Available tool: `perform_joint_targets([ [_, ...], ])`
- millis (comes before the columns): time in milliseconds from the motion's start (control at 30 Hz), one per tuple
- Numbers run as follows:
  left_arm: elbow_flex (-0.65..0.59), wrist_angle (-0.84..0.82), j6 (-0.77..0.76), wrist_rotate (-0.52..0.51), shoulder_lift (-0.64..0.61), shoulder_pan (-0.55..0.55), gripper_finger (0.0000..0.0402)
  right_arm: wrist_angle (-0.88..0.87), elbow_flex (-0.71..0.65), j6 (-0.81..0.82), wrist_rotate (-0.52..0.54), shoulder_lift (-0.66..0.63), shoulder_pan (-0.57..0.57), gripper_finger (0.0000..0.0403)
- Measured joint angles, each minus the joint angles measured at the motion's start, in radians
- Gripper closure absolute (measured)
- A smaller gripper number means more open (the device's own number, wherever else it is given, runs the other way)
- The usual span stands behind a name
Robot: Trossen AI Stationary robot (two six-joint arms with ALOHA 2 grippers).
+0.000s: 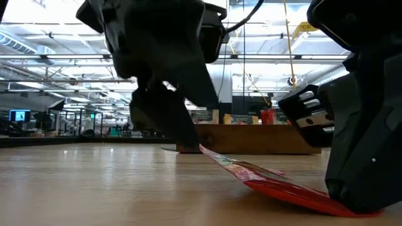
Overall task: Pick & Place Tea
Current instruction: Put the red tea bag into the middle wooden organizer
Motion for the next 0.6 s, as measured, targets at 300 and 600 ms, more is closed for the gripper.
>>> perform_joint_targets([
  [300,0.002,-0.022,-0.065,0.022,-0.001,0.006,0.0135,0.006,0.000,-0.001,-0.002,0.001,0.000,0.0403],
  [600,0.053,0.012,-0.097,0.057,0.094,0.016,0.0135,-0.002,-0.001,-0.002,-0.002,0.001,0.000,0.0403],
])
